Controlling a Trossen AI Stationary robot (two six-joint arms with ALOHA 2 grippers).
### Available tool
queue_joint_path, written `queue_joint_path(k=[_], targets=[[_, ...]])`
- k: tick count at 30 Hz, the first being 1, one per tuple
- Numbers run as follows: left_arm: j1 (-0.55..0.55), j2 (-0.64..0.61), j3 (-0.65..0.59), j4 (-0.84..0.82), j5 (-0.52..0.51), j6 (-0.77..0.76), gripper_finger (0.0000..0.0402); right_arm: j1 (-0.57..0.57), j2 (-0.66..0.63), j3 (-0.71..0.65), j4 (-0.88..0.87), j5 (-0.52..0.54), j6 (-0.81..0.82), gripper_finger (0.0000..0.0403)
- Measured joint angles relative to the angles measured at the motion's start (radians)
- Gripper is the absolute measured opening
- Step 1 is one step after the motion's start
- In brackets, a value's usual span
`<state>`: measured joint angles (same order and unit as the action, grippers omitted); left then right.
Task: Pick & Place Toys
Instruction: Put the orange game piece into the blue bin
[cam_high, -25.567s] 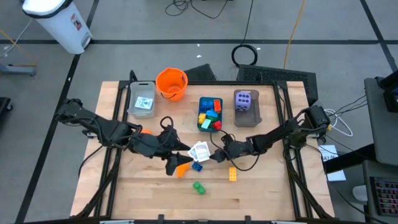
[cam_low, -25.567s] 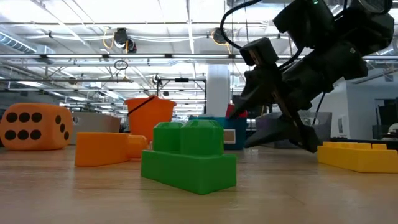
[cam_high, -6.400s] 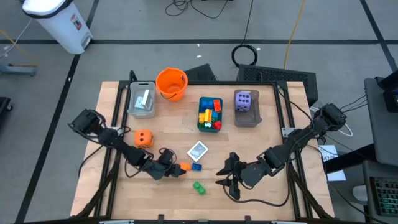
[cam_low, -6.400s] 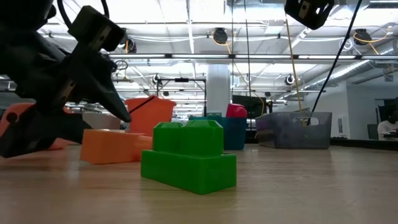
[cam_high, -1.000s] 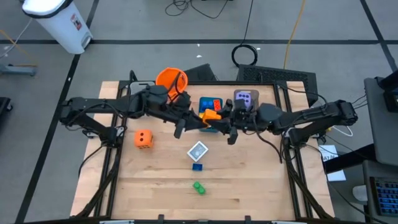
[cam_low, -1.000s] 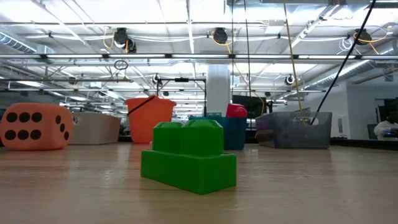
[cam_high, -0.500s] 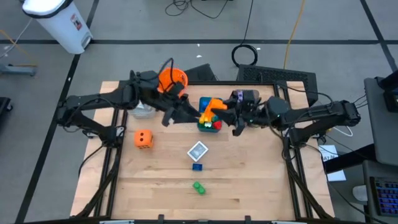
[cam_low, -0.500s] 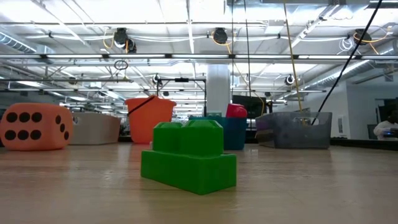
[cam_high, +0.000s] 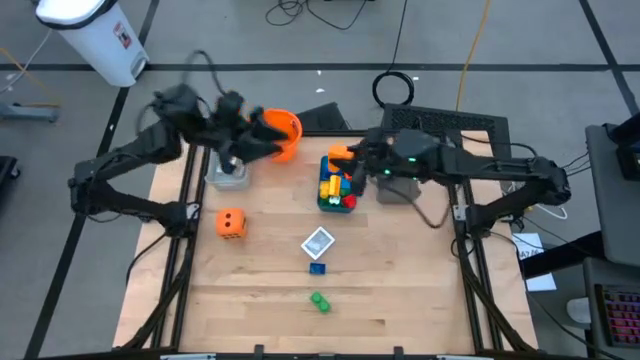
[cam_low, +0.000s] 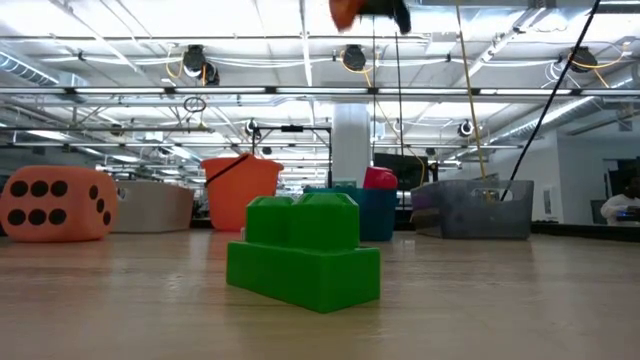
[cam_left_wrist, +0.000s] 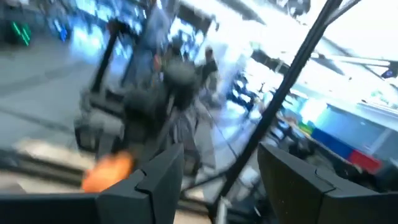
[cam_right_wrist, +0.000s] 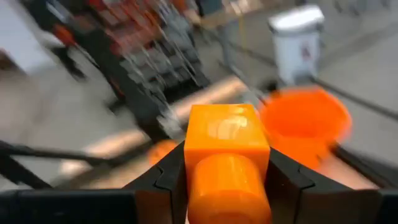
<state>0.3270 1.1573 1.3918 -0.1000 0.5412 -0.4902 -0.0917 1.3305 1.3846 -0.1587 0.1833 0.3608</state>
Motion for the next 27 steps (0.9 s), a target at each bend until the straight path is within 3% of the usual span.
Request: queue_joint_path(k=[6,14,27], targets=[[0.075,-0.086,0.0,-0.002,0.0,0.034,0.0216,-0.103,0.11,-0.001,-0.163,0.005,0.057,0.0139],[0.12,-0.155,0.0,-0.065,0.004,0.101,0.0216,-0.174,0.251,-0.008,-0.354,-0.001,0.268,0.0137],[0.173,-0.155,0.0,-0.173,0.017,0.143,0.0216,-0.166,0.356,-0.05,-0.385,-0.028,0.435,0.0143]])
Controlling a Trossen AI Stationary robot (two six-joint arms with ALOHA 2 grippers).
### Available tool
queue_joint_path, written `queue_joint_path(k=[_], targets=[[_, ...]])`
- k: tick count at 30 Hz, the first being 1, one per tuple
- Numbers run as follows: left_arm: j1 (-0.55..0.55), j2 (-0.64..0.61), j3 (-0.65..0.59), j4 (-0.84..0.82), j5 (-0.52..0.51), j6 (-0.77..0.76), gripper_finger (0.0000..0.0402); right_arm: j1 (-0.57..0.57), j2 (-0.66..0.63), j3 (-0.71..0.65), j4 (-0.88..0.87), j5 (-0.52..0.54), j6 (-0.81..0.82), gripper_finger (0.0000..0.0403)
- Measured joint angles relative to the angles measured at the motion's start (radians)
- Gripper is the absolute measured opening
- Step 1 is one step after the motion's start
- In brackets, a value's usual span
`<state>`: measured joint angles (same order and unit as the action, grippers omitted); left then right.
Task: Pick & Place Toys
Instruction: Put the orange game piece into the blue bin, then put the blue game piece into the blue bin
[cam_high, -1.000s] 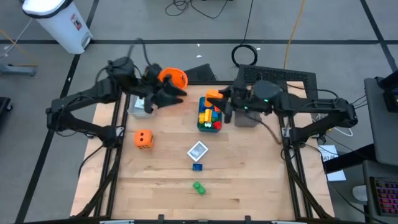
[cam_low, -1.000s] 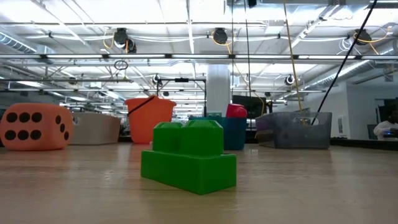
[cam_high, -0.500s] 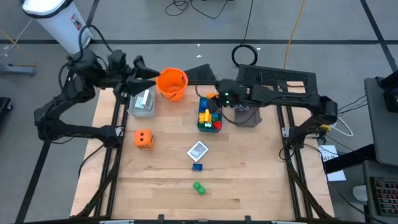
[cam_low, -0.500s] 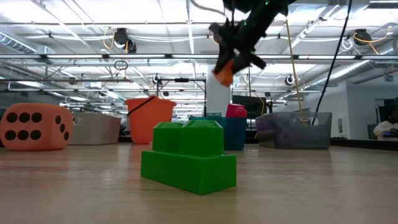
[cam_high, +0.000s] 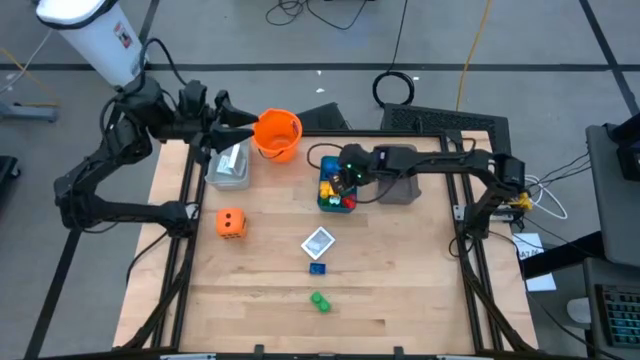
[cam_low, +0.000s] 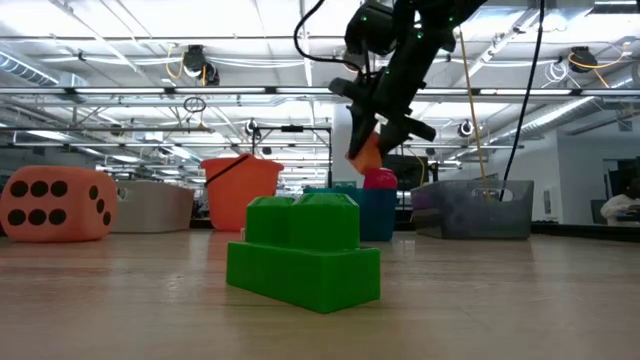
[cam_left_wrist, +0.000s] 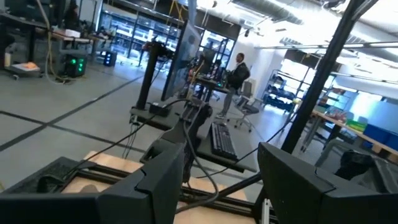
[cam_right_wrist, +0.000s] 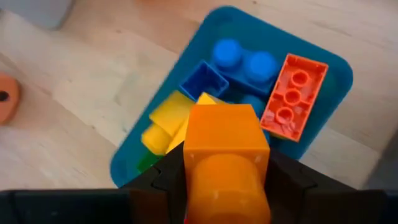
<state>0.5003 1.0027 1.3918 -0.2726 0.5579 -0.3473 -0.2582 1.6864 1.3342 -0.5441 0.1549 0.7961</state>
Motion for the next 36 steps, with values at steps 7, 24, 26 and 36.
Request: queue_joint_path(k=[7,24,26,36], targets=[[0.003,0.0,0.0,-0.036,0.001,0.005,0.0216,0.0,-0.002,0.001,-0.045,0.027,0.027,0.0153],[0.003,-0.001,0.0,-0.054,0.047,0.005,0.0216,-0.011,-0.001,0.001,-0.001,0.026,-0.006,0.021],[0.003,-0.001,0.0,-0.054,0.047,0.005,0.0216,-0.02,-0.018,0.0,0.042,0.018,-0.008,0.0217],[-0.013,-0.005,0.0,-0.111,0.175,0.005,0.0216,-0.022,-0.164,0.001,0.518,-0.084,-0.024,0.0224]])
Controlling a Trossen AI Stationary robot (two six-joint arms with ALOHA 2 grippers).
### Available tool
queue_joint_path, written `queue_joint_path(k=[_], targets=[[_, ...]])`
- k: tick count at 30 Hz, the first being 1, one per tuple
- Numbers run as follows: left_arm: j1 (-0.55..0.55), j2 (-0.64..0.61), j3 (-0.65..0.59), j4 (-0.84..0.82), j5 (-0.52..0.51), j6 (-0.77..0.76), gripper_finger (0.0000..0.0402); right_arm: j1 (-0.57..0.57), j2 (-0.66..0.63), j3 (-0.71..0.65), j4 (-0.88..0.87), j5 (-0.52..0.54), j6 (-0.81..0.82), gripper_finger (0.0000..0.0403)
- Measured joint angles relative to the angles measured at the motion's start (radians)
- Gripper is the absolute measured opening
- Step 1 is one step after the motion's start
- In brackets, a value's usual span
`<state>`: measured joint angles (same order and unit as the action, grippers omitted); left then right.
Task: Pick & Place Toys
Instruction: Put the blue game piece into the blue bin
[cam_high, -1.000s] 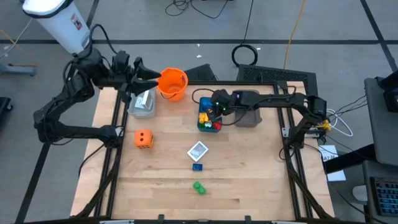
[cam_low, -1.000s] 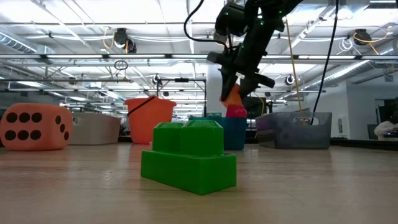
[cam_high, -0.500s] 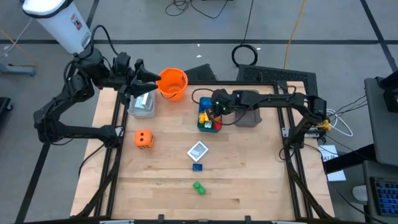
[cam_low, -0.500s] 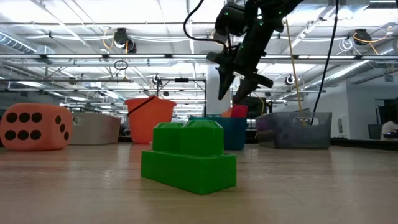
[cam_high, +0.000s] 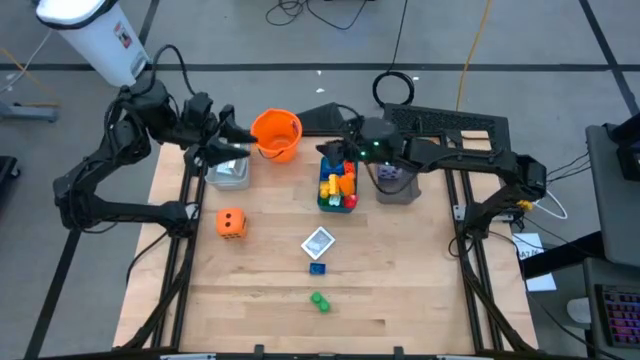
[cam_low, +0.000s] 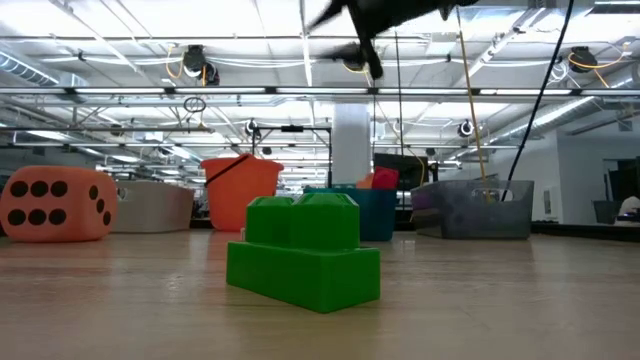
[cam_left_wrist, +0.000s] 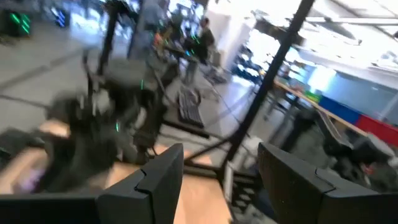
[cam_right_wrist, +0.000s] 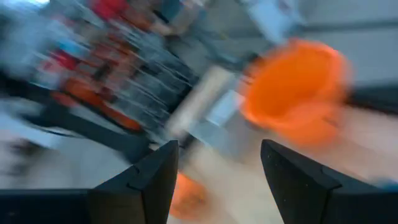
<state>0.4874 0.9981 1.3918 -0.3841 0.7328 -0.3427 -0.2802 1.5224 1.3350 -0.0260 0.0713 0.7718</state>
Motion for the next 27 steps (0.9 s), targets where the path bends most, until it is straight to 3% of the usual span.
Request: queue_joint_path(k=[6,9,15,19,27], targets=[[-0.116,0.0,0.0,-0.128,-0.035,0.019,0.0216,0.07,-0.012,0.0,0.279,-0.081,-0.07,0.0224],[-0.207,0.001,0.0,-0.167,-0.112,0.024,0.0216,0.109,-0.013,0.0,0.396,-0.102,-0.133,0.0222],[-0.404,0.004,0.0,-0.243,-0.249,0.017,0.0216,0.168,-0.013,0.0,0.492,-0.141,-0.107,0.022],[-0.527,0.016,-0.01,-0.268,-0.364,-0.026,0.0216,0.235,-0.055,0.0,0.433,-0.142,-0.155,0.0219],[-0.705,0.034,-0.136,-0.147,-0.59,-0.109,0.0216,0.458,-0.125,0.048,0.068,0.149,-0.399,0.0219]])
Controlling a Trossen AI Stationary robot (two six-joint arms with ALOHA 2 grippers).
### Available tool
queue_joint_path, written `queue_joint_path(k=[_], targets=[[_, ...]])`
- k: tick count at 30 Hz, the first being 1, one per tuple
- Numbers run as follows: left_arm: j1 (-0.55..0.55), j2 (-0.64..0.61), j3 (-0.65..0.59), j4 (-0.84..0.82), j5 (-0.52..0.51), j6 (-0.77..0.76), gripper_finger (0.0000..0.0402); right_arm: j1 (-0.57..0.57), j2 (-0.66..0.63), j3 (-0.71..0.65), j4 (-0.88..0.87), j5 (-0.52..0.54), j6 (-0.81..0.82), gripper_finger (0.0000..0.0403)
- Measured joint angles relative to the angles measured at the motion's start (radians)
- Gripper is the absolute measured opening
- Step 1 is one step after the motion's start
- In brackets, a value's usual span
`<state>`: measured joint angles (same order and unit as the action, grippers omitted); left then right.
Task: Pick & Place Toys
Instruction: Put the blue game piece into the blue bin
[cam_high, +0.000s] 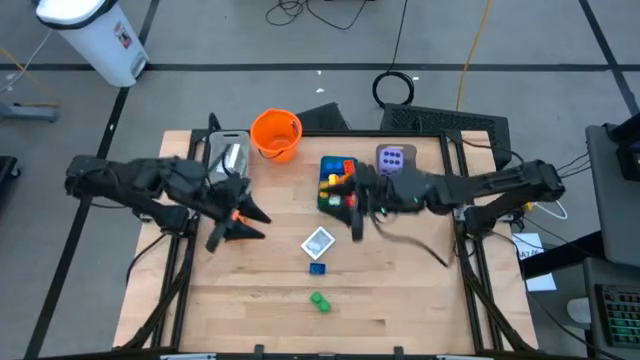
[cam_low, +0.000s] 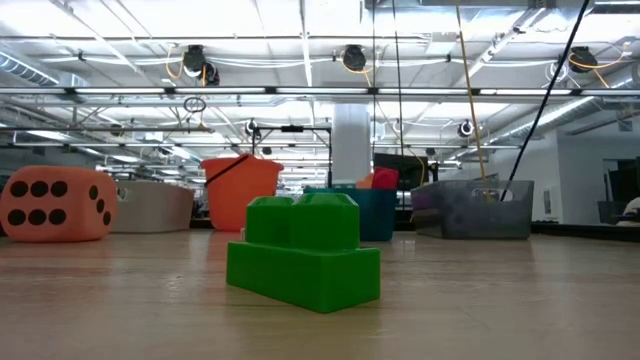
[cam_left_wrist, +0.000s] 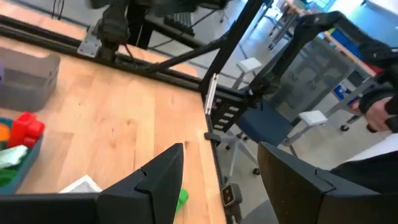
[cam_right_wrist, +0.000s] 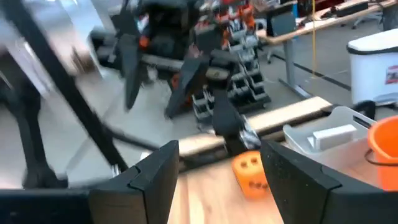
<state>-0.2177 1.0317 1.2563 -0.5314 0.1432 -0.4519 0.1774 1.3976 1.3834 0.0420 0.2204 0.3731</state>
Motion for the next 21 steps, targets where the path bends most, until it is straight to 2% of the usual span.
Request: queue_joint_path(k=[4,8,13,16,21], targets=[[-0.041,0.035,-0.084,0.137,-0.056,-0.021,0.0216,0.106,-0.008,0.015,-0.14,0.102,-0.058,0.0219],[-0.069,0.115,-0.134,0.178,-0.125,-0.033,0.0216,0.19,-0.003,0.012,-0.347,0.156,-0.063,0.0219],[-0.078,0.262,-0.139,0.189,-0.209,-0.06,0.0216,0.255,-0.005,0.012,-0.568,0.208,0.08,0.0216],[-0.078,0.351,-0.139,0.191,-0.213,-0.114,0.0216,0.288,-0.004,0.012,-0.647,0.231,0.125,0.0215],[-0.117,0.503,-0.139,0.213,-0.12,-0.153,0.0216,0.344,-0.004,0.012,-0.735,0.226,0.137,0.0214]])
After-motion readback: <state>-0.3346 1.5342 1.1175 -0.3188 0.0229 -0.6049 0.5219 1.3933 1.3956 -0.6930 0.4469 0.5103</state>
